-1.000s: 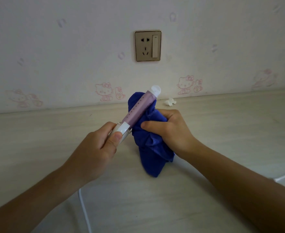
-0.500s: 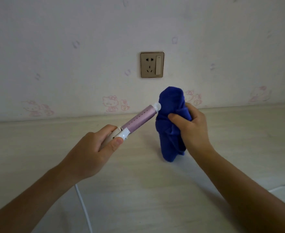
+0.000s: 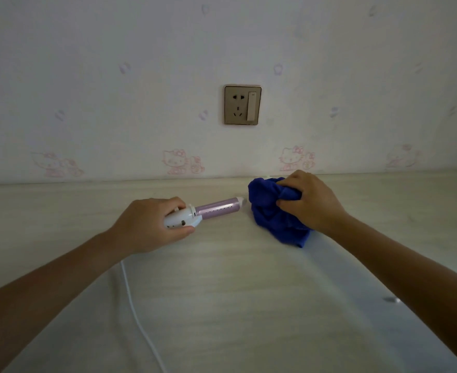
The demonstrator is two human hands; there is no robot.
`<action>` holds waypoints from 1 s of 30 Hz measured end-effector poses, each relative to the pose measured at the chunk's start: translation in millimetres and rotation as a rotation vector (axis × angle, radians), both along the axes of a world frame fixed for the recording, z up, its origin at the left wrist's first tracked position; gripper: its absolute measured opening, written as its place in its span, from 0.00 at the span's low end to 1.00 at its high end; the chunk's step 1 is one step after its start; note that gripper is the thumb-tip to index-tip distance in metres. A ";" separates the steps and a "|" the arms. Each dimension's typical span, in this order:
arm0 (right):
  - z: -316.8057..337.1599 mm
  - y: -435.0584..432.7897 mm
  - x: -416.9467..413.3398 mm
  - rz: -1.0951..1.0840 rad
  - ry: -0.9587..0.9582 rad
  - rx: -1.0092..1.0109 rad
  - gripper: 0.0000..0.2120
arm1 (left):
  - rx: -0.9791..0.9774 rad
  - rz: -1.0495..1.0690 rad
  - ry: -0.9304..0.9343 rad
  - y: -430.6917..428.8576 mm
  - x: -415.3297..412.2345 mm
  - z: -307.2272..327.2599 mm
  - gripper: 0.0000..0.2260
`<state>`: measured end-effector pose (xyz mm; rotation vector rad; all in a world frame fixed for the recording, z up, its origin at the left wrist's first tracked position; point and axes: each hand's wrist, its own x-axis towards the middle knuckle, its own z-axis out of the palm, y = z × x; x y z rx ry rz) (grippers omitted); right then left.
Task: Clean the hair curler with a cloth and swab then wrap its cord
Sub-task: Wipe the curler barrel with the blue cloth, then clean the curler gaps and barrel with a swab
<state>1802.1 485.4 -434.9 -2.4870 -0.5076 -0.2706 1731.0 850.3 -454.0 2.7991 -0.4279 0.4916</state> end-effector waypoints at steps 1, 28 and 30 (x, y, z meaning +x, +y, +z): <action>-2.6 -1.6 4.4 -0.029 -0.011 -0.009 0.06 | 0.000 -0.006 -0.002 -1.7 1.7 -3.5 0.19; 8.1 -96.4 -107.9 -0.062 0.148 0.017 0.07 | -0.244 -0.170 -0.066 -101.6 -57.5 37.7 0.14; 9.4 -127.1 -124.2 -0.067 0.212 -0.071 0.08 | -0.228 -0.281 0.042 -153.9 -68.6 31.4 0.14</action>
